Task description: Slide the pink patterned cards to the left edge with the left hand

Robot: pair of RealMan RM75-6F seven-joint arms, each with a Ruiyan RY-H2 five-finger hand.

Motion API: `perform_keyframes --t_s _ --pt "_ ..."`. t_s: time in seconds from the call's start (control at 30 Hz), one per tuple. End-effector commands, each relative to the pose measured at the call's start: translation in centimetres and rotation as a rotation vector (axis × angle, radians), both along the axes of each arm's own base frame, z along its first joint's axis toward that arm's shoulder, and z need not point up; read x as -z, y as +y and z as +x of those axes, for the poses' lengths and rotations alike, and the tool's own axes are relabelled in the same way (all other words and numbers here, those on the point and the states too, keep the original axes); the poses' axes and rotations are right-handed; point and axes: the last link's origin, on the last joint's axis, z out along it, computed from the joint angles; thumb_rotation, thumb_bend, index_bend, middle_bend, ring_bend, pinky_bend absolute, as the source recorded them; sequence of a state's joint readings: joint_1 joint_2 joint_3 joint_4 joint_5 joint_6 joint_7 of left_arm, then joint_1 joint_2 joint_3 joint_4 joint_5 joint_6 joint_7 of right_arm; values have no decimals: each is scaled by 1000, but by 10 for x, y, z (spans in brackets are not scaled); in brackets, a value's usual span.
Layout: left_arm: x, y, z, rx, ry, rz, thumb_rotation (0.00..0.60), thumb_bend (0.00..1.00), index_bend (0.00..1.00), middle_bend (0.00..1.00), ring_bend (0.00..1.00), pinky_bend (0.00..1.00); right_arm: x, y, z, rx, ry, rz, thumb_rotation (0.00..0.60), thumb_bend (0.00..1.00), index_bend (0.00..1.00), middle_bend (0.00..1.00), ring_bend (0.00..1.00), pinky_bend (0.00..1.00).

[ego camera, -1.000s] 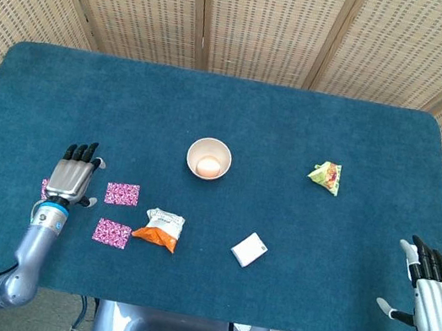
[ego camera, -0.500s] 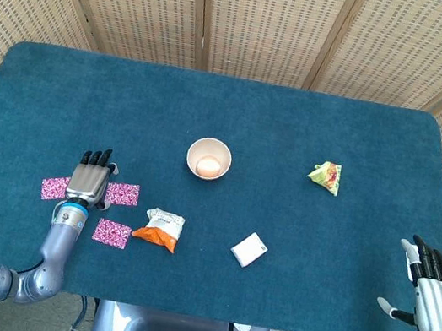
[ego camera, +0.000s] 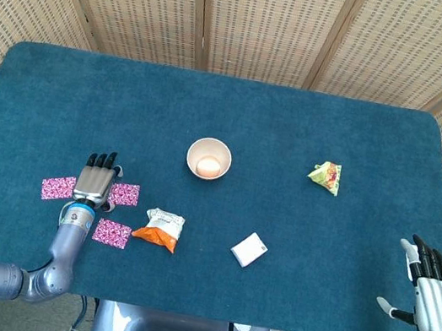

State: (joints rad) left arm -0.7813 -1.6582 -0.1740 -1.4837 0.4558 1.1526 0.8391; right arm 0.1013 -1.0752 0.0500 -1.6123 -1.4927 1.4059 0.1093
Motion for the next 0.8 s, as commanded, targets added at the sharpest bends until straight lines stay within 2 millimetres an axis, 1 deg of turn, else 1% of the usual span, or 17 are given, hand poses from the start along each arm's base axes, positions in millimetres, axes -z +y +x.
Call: perform_keyframes --t_s 0.03,0.57,0.8 --pt "3 0 1 2 4 -3 600 208 282 0 0 0 0 0 0 -2 -1 -2 600 53 0 0 0 0" --pt "6 -3 1 -4 26 -14 600 216 283 0 0 0 -1 0 0 -5 -5 -4 600 53 0 0 0 0" --pt "6 -3 -1 -5 30 -13 600 218 316 0 0 0 -1 0 0 -5 -5 -4 600 53 0 0 0 0"
